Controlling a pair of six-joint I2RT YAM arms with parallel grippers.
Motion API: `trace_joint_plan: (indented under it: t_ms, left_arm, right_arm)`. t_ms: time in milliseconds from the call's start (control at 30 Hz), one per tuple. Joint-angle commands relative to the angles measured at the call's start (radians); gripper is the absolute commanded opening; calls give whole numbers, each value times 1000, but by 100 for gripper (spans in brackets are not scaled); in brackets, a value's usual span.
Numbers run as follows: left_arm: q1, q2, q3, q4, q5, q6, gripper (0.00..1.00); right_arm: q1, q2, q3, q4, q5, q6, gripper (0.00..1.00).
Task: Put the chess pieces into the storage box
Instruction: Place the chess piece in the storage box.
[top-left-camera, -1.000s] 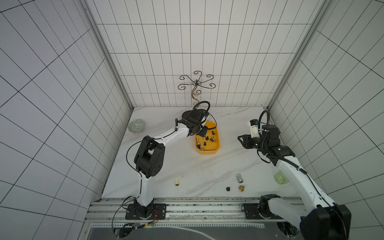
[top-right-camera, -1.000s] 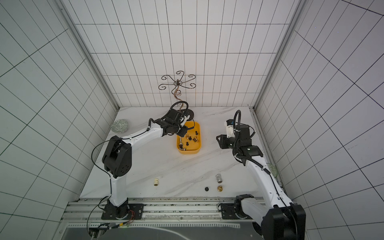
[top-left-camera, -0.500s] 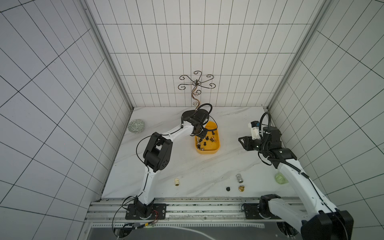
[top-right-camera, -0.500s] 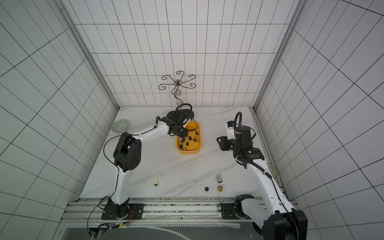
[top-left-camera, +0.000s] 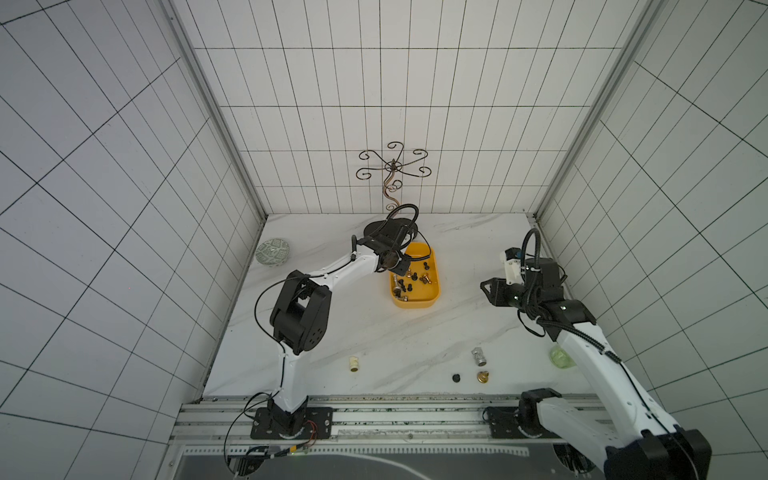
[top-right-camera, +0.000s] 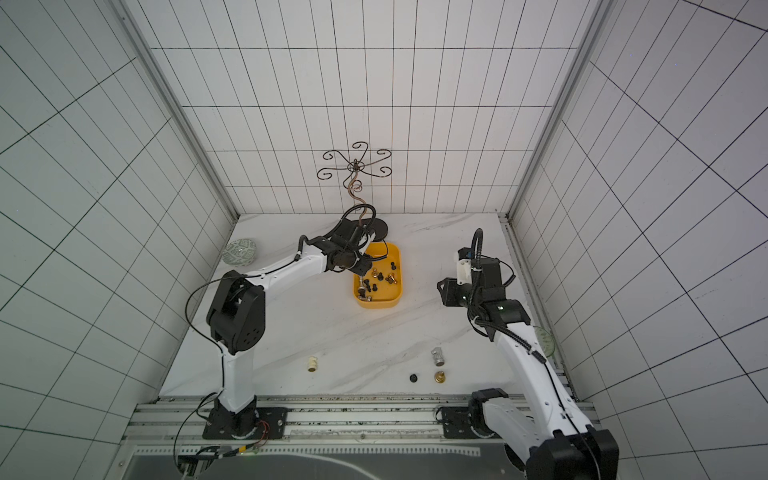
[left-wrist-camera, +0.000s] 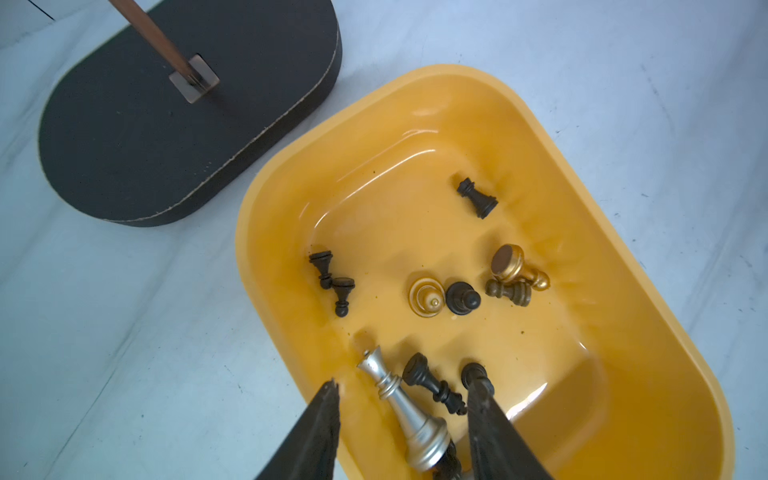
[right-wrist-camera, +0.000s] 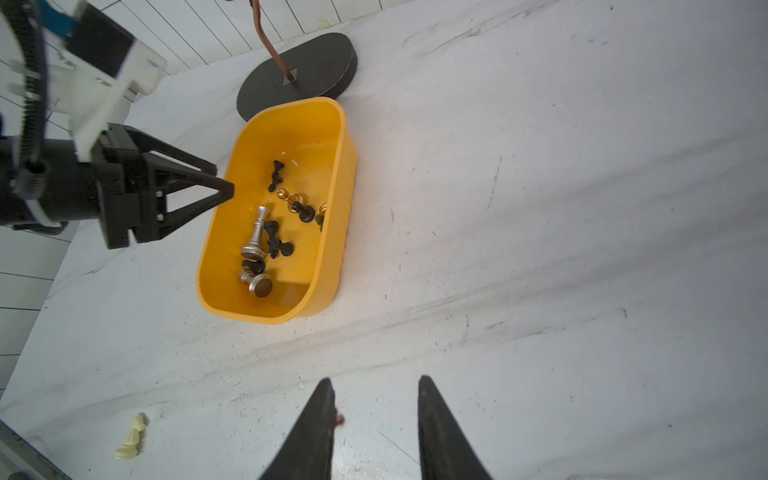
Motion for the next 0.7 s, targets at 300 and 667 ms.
trace_joint_plan:
  t_ms: [300,667]
  left_arm:
    - [27,-326,-373,222,61,-95,50]
    - [30,-460,-526,267,100,-153,50]
  right_arm:
    - [424,-143,-150,-246,350,455,35]
    - [650,-136,-165,-471,470,731,35]
